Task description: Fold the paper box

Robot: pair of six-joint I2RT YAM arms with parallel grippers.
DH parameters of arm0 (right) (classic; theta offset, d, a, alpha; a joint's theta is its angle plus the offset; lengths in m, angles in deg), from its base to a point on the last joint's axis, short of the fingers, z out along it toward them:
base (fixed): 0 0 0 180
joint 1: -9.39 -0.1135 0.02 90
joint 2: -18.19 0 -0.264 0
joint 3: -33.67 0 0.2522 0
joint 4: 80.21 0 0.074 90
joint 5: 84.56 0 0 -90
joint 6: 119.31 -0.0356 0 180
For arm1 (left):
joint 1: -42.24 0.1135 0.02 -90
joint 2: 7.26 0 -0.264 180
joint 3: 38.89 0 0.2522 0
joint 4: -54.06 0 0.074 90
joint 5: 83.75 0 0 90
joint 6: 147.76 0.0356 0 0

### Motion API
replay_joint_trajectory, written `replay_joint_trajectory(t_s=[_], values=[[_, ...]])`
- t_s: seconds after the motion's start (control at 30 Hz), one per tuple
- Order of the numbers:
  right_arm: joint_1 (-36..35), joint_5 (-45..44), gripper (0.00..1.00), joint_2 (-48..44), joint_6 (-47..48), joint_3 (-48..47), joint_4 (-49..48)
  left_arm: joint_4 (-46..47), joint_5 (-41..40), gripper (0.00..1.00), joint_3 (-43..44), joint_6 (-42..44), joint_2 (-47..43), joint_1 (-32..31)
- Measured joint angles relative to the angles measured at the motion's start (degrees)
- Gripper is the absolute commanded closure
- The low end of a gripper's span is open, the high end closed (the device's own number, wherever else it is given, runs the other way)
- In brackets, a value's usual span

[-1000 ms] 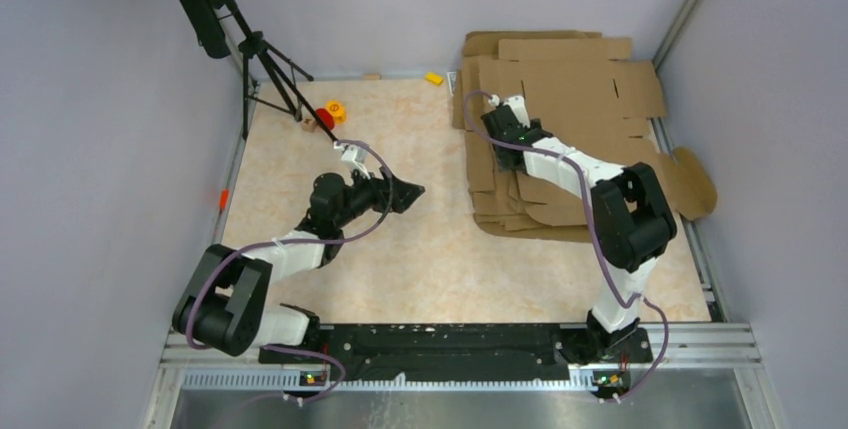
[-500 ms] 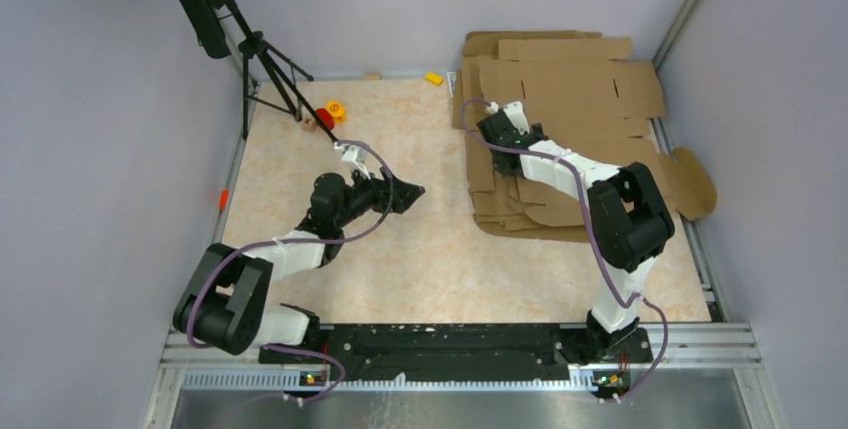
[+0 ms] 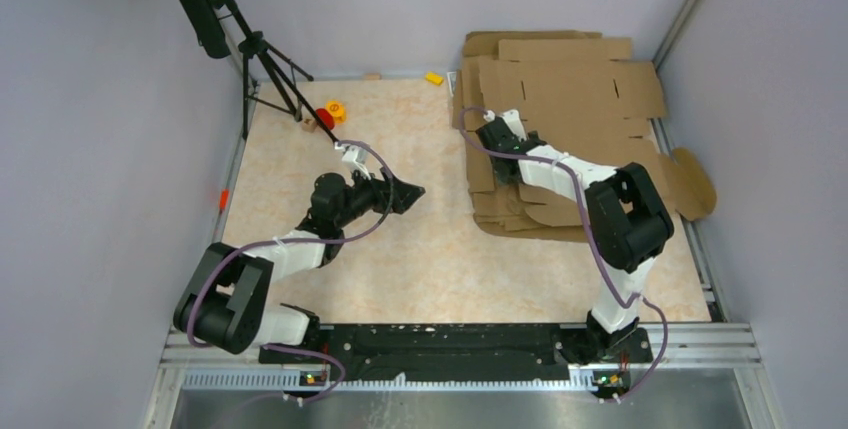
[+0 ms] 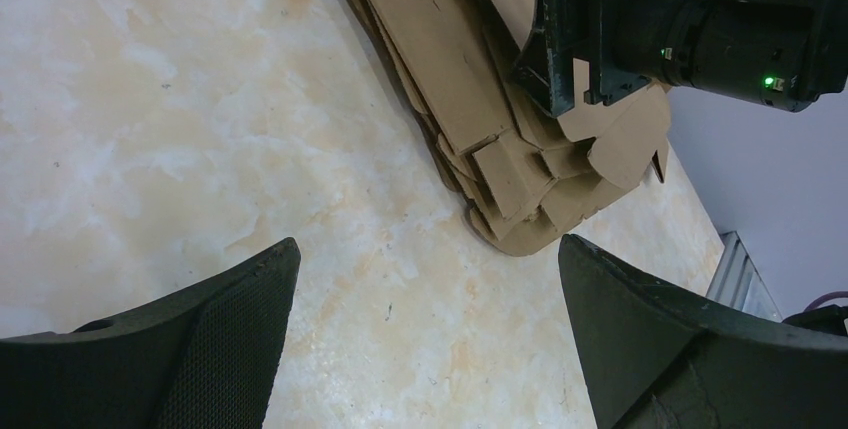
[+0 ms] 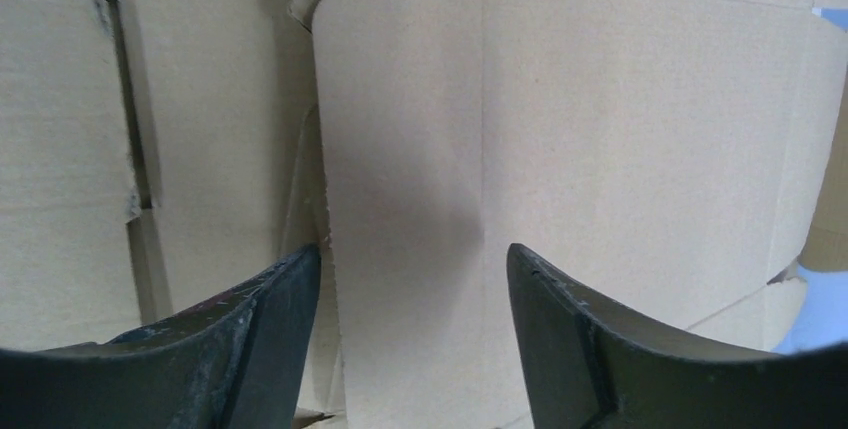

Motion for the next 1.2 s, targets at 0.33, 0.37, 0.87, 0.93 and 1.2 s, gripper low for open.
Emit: replay_joint_trajectory(t_s=[0.33,0.37,0.87,0.93,1.2], values=[[-0.09,-4.57,0.79,-0.09,-1.11,0.37,1.97,-0.15,0.17,0.01,0.02,0.00,0.00,0.00],[-0.11,-4.70,0.86,-0.22,-1.29,0.37,2.01,-0.15,0.15,0.01,0.02,0.00,0.00,0.00],[-1.16,0.48,1.00,-14.58,-1.44,-0.02,8.15,-0.17,0.15,0.01,0.13,0.00,0.00,0.00],[-2.10,4.72,1.00,-17.07,-1.75,-0.55,8.90,-0.20,0.11,0.01,0.13,0.00,0.00,0.00],[-9.09,24.37,1.00,-21.42,-6.08,-1.14,8.92,-0.61,-0.15,0.01,-0.17,-0.33,-1.27,1.14]])
